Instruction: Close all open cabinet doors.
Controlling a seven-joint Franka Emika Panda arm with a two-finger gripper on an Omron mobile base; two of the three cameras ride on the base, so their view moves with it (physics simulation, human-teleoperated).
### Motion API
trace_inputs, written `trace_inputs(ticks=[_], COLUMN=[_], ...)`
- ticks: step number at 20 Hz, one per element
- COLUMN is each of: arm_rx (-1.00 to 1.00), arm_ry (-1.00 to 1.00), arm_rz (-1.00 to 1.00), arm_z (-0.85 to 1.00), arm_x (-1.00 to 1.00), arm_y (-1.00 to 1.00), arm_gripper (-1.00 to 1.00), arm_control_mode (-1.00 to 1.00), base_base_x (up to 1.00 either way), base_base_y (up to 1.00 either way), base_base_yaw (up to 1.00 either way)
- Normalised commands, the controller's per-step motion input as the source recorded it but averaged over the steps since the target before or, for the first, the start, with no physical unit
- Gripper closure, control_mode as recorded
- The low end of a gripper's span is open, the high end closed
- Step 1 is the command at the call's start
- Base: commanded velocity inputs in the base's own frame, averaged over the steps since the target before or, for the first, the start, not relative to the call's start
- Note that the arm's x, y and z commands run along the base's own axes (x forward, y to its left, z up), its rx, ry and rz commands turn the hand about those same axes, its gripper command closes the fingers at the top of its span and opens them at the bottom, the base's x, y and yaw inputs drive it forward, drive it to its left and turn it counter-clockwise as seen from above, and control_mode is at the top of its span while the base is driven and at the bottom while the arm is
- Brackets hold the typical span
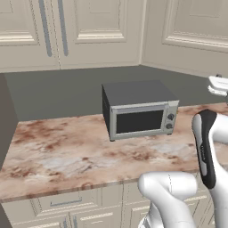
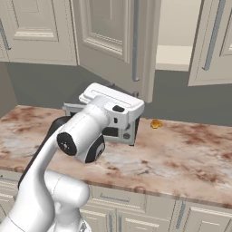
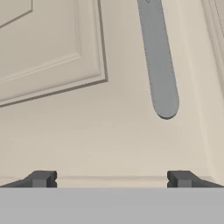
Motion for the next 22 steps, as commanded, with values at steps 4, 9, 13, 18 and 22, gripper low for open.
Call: trace_inputs(ticks=[4, 9, 13, 18, 22], arm_rx=[0.00, 0.00, 0.00, 0.00, 0.00], arm_ry=[-0.03, 0.00, 0.00, 0.00, -0.01], arm_rz=[0.00, 0.02, 0.09, 0.10, 0.13], arm_z=[0.00, 0.00, 0.00, 0.00, 0.00], arm_x=[0.15, 0.39, 0.44, 0.36, 0.37], arm_y=[-0.16, -0.23, -0.27, -0.23, -0.18], arm_gripper=[-1.00, -1.00, -1.00, -1.00, -1.00], arm_control_mode=[-1.00, -1.00, -1.00, -1.00, -1.00], base_base_x=[0.00, 0.00, 0.00, 0.00, 0.00], base_base_y=[0.00, 0.00, 0.00, 0.00, 0.00], base_base_yaw=[0.00, 0.00, 0.00, 0.00, 0.00])
